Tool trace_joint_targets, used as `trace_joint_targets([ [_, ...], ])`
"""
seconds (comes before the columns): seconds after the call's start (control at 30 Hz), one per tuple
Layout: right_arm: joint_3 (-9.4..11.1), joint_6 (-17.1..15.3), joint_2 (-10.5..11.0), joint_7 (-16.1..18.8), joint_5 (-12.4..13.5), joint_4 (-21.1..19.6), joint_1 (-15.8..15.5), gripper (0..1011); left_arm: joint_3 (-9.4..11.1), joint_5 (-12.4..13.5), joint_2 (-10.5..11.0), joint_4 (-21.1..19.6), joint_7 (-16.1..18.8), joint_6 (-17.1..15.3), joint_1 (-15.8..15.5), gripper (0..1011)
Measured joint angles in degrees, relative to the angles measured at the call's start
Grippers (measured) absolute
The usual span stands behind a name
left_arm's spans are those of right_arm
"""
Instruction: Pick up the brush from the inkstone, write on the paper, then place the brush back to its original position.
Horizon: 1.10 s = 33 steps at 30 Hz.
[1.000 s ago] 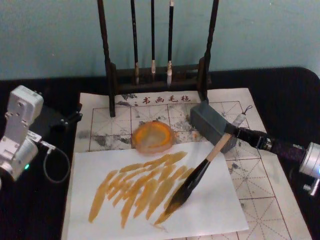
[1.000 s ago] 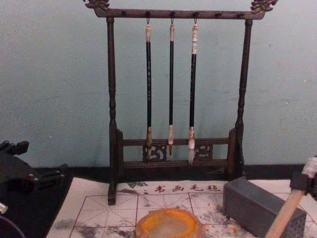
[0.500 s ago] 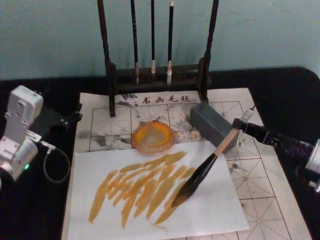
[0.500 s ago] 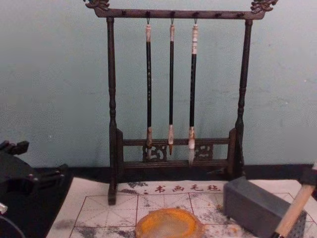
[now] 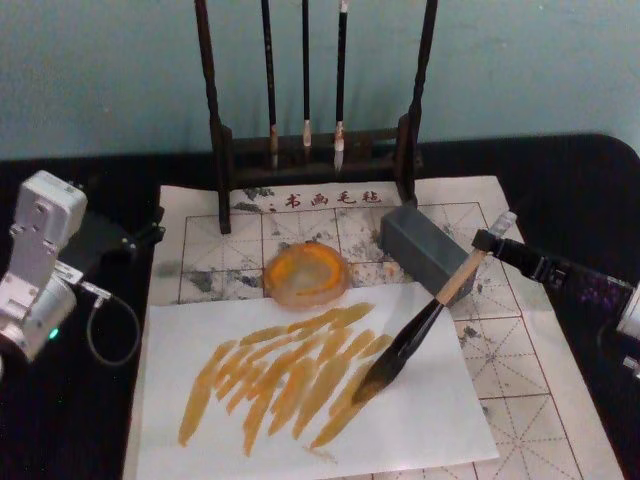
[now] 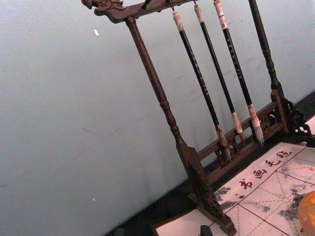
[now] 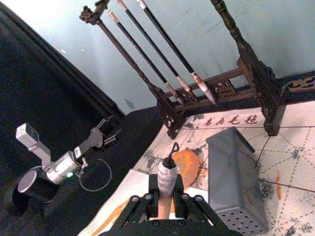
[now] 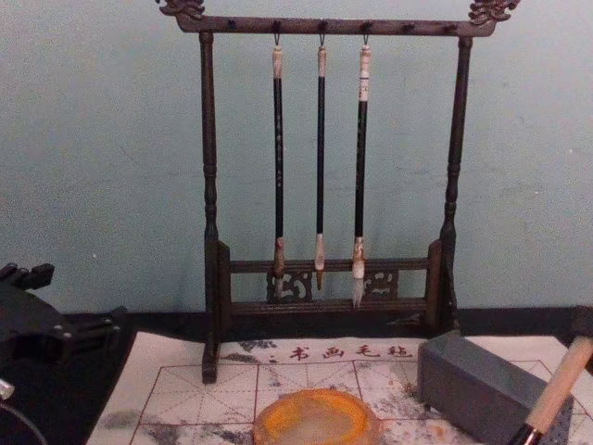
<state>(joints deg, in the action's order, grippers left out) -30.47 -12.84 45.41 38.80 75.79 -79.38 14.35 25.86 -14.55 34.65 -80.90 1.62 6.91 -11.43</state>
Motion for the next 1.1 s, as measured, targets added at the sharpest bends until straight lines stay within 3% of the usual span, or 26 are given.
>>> trace_joint_targets([
  [0.27, 0.9, 0.0, -0.1, 0.1, 1.0, -0.2, -0.4, 195, 0.0, 0.0, 0.0, 0.0, 0.0, 0.0, 0.0, 1001],
  [0.63, 2.9, 0.2, -1.1, -1.0, 5.3, -1.1, -1.3, 195, 0.0, 0.0, 0.0, 0.0, 0.0, 0.0, 0.0, 1001],
  [1.1, 2.5, 0.6, -2.0, -2.2, 7.0, -1.2, -1.0, 194, 0.0, 0.0, 0.0, 0.0, 0.0, 0.0, 0.0, 1001],
])
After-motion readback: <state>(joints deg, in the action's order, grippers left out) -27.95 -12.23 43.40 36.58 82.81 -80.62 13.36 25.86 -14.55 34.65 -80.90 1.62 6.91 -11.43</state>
